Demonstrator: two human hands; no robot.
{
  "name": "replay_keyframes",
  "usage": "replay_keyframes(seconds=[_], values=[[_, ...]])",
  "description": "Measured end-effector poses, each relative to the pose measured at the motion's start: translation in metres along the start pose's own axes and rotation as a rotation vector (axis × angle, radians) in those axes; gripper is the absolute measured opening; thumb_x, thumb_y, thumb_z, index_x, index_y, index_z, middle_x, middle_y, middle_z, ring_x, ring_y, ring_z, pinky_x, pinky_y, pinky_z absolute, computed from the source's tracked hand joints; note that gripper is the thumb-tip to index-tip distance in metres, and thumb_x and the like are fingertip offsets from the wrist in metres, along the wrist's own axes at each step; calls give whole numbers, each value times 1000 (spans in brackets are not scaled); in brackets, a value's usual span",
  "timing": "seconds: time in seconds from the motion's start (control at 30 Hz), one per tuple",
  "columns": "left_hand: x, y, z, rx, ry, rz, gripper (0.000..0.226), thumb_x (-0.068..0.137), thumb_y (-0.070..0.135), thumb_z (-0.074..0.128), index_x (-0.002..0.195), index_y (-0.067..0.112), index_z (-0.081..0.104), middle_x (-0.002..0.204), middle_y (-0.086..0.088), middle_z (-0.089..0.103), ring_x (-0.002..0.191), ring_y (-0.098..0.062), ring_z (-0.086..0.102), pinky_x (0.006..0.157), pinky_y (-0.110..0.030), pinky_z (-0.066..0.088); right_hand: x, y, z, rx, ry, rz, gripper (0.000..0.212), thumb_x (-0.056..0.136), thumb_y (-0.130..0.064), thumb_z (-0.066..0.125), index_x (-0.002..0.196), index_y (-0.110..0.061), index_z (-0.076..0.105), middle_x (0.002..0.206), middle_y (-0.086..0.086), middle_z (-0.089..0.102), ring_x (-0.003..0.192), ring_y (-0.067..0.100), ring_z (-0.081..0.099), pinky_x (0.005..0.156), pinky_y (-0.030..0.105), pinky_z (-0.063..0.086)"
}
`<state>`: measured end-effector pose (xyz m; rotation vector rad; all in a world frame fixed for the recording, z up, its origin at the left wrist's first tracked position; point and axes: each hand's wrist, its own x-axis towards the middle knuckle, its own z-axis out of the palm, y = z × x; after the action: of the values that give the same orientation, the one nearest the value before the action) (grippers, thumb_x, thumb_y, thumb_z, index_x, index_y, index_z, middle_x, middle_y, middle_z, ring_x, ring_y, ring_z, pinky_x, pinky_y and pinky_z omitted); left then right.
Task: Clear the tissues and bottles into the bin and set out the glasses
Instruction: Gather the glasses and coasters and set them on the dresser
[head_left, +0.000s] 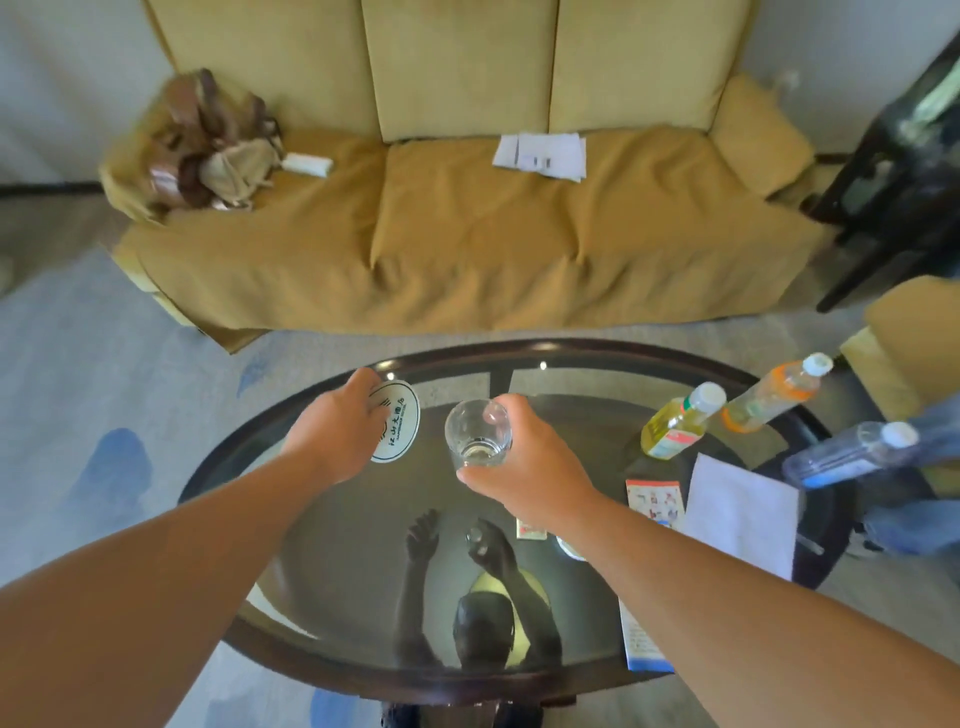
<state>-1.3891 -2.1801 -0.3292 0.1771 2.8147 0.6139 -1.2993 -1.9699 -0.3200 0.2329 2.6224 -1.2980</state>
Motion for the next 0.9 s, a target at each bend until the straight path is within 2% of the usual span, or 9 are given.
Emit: replay_keyframes(seconds=[0.13,0.23,0.33,0.4,0.5,0.63,0.77,0.9], values=[[-18,13,-42,22,71,16,13,97,27,42,109,22,46,91,-11,65,75,-31,60,62,-36,50,-15,-37,-23,-3,29,-58,55,64,-45,70,110,-35,40,99,-18,54,81,9,55,64,27,40],[-30,22,-69,15,102,47,14,97,26,42,110,22,46,89,-10,62,75,-32,58,55,-32,41,-28,-61,-38,1,55,-92,58,66,-44,72,115,-32,42,103,-19,54,84,7,54,63,23,37],[-42,29,-93,30,123,118,12,97,25,41,108,22,46,85,-9,61,68,-27,55,49,-27,34,-46,-84,-48,-22,103,-107,63,67,-44,73,120,-31,41,112,-18,54,92,8,55,72,27,43],[-49,33,-106,19,113,168,13,98,24,40,109,21,46,87,-10,62,71,-30,57,54,-31,42,-61,-98,-51,-29,140,-97,63,68,-43,72,120,-32,40,113,-17,52,96,9,55,80,31,47],[-61,43,-123,5,102,239,12,97,24,41,107,21,47,91,-11,65,76,-32,60,65,-37,51,-87,-116,-54,-43,210,-80,56,68,-43,72,113,-33,40,105,-17,52,89,11,54,73,31,47],[-80,56,-138,10,103,354,13,98,26,41,107,22,48,87,-10,65,67,-26,59,56,-32,46,-123,-134,-57,-52,295,-54,55,67,-46,71,111,-33,40,105,-15,54,91,11,56,75,32,48],[-97,72,-150,23,96,460,16,98,27,39,110,21,49,80,-5,61,64,-19,57,52,-29,41,-158,-145,-62,-58,368,-29,54,64,-52,70,105,-37,39,100,-18,54,85,5,54,63,25,41],[-117,91,-156,9,72,538,13,98,29,39,106,24,47,83,-4,63,66,-15,57,50,-26,40,-193,-148,-70,-55,441,2,52,63,-51,73,102,-36,41,99,-18,54,84,1,53,63,23,40]])
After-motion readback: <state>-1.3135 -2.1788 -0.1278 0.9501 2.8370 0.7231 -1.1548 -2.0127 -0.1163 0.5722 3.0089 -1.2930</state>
